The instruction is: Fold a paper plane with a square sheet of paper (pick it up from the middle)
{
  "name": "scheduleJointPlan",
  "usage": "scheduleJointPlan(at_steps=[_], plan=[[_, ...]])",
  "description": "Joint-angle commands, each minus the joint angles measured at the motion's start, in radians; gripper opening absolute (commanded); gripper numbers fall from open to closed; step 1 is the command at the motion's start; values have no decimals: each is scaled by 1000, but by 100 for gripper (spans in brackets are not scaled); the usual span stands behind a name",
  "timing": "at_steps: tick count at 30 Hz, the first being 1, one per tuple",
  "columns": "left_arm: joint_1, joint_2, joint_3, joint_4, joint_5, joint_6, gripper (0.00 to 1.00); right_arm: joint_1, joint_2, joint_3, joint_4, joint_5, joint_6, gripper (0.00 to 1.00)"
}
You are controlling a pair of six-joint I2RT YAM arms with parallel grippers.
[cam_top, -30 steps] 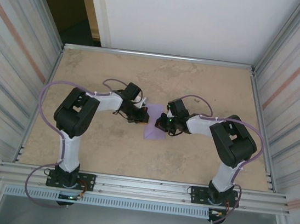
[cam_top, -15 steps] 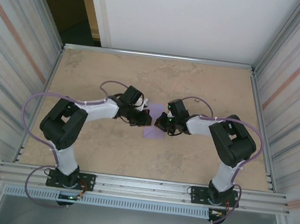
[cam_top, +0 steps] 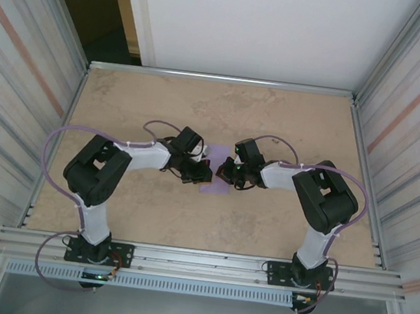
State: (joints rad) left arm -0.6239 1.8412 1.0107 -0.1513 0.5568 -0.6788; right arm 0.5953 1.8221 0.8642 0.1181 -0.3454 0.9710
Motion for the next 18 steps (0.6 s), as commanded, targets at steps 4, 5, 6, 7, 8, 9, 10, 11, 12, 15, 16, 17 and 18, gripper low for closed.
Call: scheduleJointPlan(at_steps=[4,5,6,7,8,9,10,11,12,15,16,17,18], plan=[[-7,33,39,18,6,-19,1,-8,61,-27,-124,48,31,1],[-7,36,41,18,5,-20,1,-8,60,-27,-124,49,31,1],[-6,40,42,18,5,-19,1,-9,61,-27,-124,48,31,1],[-6,45,45,18,6,-19,1,-8,63,-27,-124,48,31,1],[-7,49,47,19,11,-19,1,-8,64,-27,-124,48,31,1],[-8,53,48,15,17,-16,1,-8,67,-27,-123,46,32,1],[-10,56,52,8,14,-12,1,-8,69,-27,-123,45,34,1],[-11,58,55,1,11,-6,1,-8,70,-28,-123,46,35,1],[-10,61,60,-9,10,1,1,-8,71,-30,-122,46,37,1],[-10,67,76,-53,-18,20,1,-8,73,-35,-123,48,38,1],[-11,71,82,-65,-25,26,1,-8,72,-36,-123,48,38,1],[-10,76,87,-76,-30,30,1,-8,75,-38,-124,49,38,1],[-10,80,90,-84,-33,31,1,-8,75,-40,-127,51,39,1]])
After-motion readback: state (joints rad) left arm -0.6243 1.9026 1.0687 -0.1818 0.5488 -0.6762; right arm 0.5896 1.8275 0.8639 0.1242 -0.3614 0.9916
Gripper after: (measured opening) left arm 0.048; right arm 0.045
